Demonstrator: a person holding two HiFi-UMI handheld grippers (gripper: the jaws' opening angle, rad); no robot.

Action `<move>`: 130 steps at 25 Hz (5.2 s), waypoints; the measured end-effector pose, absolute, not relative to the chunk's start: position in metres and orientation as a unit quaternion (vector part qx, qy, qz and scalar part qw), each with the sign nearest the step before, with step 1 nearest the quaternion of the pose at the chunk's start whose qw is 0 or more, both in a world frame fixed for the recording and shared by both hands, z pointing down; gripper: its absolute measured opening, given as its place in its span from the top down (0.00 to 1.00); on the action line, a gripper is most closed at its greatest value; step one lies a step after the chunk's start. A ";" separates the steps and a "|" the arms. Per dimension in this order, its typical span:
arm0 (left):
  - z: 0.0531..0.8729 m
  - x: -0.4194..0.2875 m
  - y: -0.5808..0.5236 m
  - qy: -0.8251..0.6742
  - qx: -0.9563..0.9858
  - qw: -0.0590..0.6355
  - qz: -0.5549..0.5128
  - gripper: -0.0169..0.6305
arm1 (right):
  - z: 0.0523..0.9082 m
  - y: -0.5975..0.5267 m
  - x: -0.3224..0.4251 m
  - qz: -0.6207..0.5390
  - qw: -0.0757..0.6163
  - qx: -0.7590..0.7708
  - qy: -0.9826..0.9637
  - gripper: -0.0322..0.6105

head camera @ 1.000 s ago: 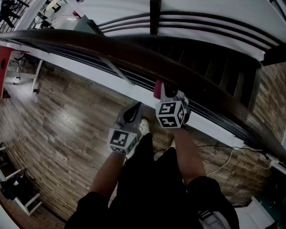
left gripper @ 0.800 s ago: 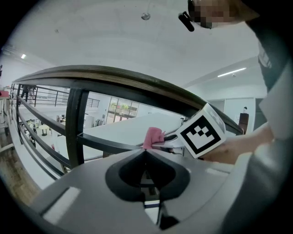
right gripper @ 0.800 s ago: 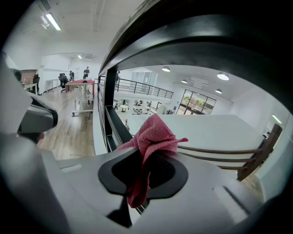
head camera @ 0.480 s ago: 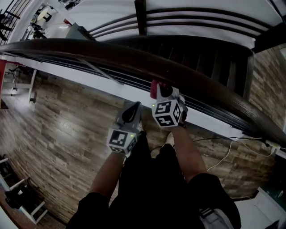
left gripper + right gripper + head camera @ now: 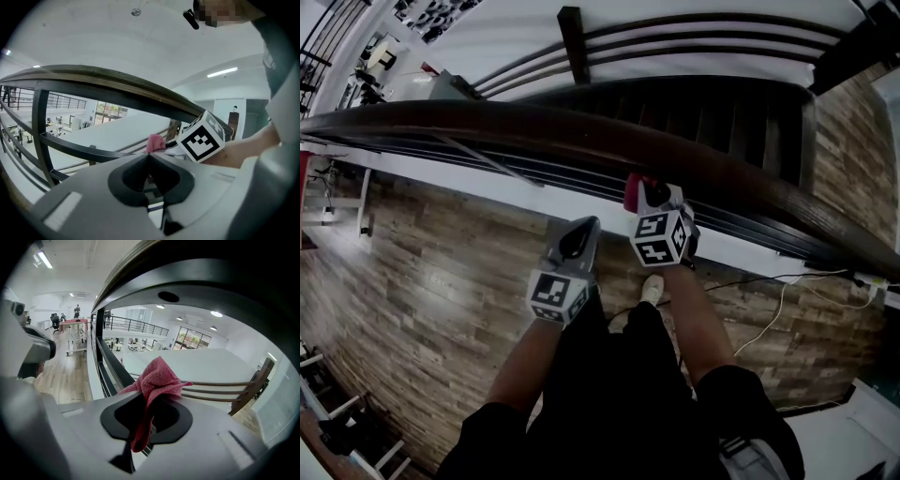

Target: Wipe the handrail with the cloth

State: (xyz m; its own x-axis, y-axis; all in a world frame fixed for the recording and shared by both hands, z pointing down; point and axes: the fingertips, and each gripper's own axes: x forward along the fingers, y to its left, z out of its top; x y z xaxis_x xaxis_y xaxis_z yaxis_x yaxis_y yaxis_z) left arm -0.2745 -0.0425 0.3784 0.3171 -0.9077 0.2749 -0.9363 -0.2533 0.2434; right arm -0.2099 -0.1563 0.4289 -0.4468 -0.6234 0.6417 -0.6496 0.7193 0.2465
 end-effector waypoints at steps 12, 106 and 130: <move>0.375 -0.202 -0.057 -0.561 0.806 0.181 0.045 0.97 | 0.426 -0.163 -0.125 0.043 0.367 0.405 -0.836 0.88; 0.405 0.204 -0.126 -0.436 0.864 0.222 0.119 0.97 | 0.428 -0.173 0.267 0.120 0.335 0.471 -0.807 0.88; 0.399 0.306 -0.132 -0.422 0.872 0.220 0.110 0.97 | 0.431 -0.180 0.399 0.147 0.327 0.510 -0.782 0.88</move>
State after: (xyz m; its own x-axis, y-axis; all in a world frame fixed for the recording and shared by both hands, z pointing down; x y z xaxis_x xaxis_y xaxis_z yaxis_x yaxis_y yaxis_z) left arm 0.3059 -0.1317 0.3989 0.6189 -0.6886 0.3779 -0.7855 -0.5461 0.2913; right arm 0.3988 -0.1802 0.4308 -0.2661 -0.7018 0.6608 -0.8938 0.4363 0.1035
